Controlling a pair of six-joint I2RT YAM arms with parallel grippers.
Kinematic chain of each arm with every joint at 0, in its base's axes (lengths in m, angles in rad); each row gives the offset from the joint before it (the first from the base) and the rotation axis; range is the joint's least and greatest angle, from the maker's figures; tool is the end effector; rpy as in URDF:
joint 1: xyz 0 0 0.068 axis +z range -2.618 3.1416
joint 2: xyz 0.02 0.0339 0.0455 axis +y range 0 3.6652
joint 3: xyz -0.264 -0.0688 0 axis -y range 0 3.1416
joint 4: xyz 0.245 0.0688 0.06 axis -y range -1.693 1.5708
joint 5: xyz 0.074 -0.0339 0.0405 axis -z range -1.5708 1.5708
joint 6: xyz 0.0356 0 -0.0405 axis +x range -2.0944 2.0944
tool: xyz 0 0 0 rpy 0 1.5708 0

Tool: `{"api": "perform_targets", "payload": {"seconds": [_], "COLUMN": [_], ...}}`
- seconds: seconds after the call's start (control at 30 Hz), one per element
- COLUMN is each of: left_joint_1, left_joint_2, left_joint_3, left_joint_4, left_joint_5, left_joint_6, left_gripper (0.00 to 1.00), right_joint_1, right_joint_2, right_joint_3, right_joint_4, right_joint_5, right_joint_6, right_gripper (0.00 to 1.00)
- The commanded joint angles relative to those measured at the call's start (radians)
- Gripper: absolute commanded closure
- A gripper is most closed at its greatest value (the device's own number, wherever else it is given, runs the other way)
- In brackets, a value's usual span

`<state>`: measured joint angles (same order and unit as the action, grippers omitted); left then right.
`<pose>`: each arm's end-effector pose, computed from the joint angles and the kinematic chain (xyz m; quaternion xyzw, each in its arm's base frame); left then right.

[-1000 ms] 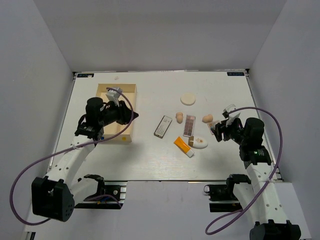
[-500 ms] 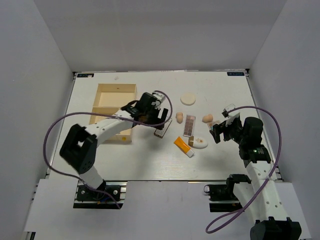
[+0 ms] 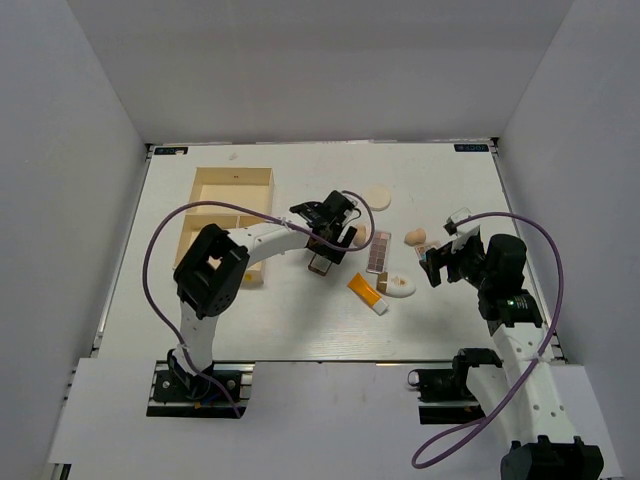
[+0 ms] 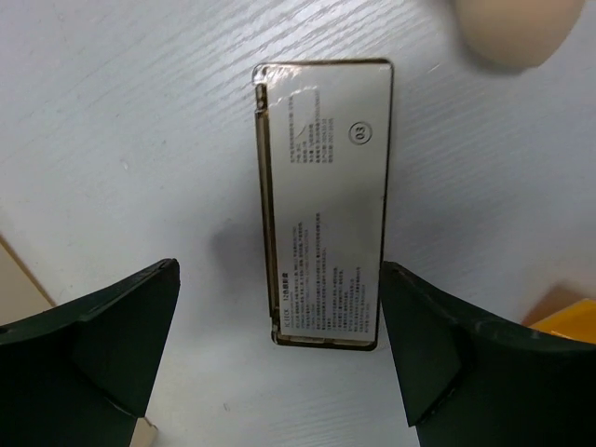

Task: Organize the makeup

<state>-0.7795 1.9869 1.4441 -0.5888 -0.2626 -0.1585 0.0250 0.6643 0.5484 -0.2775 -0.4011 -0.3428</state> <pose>0.3007 -0.2841 0.1817 0.2685 0.9300 0.0164 0.2504 0.1607 0.0179 0.2666 -0.2578 0.7810 0.0775 0.5635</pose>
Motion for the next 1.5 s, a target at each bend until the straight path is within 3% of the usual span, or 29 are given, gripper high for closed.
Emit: {"api": "perform_targets", "payload": {"seconds": [0.0,0.43,0.53,0.67,0.83,0.97,1.0,1.2,1.23,1.33,1.47], "left_joint_1": [-0.02,-0.029,-0.017,-0.007,-0.007,-0.007,-0.007,0.04,0.052,0.103,0.172], "left_joint_2": [0.013,0.098,0.081,0.062,0.089,0.081,0.073,-0.098,-0.137,-0.266,-0.31], "left_joint_3": [0.058,0.085,0.058,0.021,0.026,0.018,0.018,-0.004,-0.016,-0.044,0.033], "left_joint_4": [-0.017,-0.049,-0.023,0.012,-0.014,-0.008,-0.008,0.026,0.064,0.112,0.089], "left_joint_5": [-0.012,0.002,0.04,0.138,0.163,0.169,0.168,0.088,0.074,0.065,0.037], "left_joint_6": [0.014,0.004,0.002,0.005,0.013,0.013,0.011,-0.027,-0.033,-0.047,-0.055], "left_gripper": [0.02,0.03,0.09,0.29,0.35,0.54,0.65,0.8,0.87,0.9,0.9], "right_joint_1": [0.009,0.006,0.006,0.003,0.004,0.006,0.003,0.006,0.006,0.004,0.006], "right_joint_2": [-0.015,-0.025,-0.023,-0.026,-0.028,-0.029,-0.029,-0.034,-0.037,-0.043,-0.051], "right_joint_3": [0.044,0.044,0.044,0.044,0.042,0.042,0.042,0.042,0.042,0.042,0.045], "right_joint_4": [0.009,0.012,0.011,0.012,0.012,0.012,0.012,0.011,0.011,0.008,0.003], "right_joint_5": [0.002,0.007,0.008,0.01,0.008,0.01,0.008,-0.002,-0.004,-0.015,-0.03], "right_joint_6": [0.013,0.018,0.018,0.018,0.018,0.019,0.018,0.021,0.021,0.022,0.024], "right_gripper": [0.11,0.11,0.11,0.11,0.11,0.11,0.11,0.11,0.11,0.11,0.11]}}
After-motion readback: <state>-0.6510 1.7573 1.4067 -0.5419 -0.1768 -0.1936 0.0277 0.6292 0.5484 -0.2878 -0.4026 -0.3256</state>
